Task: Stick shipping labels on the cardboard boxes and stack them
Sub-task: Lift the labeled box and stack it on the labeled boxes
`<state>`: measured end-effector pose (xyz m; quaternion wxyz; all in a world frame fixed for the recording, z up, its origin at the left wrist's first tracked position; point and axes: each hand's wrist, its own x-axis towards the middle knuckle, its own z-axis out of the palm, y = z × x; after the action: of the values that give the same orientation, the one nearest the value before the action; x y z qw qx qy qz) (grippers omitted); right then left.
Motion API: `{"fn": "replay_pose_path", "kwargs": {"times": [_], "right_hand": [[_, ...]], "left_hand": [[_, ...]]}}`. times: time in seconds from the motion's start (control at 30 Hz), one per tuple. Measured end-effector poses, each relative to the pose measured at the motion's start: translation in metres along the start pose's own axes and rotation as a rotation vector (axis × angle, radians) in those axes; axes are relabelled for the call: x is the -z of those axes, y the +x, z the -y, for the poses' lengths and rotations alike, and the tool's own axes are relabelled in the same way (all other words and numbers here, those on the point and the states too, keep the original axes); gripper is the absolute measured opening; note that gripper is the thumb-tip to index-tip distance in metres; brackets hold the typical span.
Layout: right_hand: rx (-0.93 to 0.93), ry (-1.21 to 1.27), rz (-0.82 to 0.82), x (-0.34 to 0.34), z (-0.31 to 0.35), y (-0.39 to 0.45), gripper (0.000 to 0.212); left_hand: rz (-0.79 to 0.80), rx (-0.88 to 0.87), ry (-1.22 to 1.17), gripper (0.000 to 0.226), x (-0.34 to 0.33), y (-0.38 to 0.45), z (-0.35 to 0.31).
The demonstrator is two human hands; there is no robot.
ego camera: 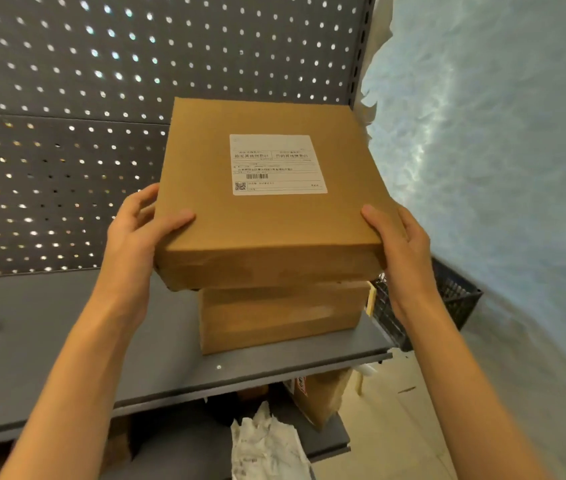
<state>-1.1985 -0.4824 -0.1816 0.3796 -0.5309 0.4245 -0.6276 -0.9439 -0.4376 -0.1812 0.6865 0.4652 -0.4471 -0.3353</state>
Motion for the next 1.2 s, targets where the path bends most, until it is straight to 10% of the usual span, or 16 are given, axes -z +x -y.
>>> {"fn": "replay_pose_path", "kwargs": {"times": [0.7, 1.2], "right_hand": [[-0.222, -0.011, 0.121, 0.013, -0.035, 0.051, 0.041], [-0.282, -0.071, 0.116, 0.012, -0.047, 0.058, 0.042]], "left_hand": [[-0.048, 0.157, 0.117, 0.086, -0.029, 0.015, 0.029], [-0.061, 0.230, 0.149, 0.069, -0.032, 0.020, 0.041]]}}
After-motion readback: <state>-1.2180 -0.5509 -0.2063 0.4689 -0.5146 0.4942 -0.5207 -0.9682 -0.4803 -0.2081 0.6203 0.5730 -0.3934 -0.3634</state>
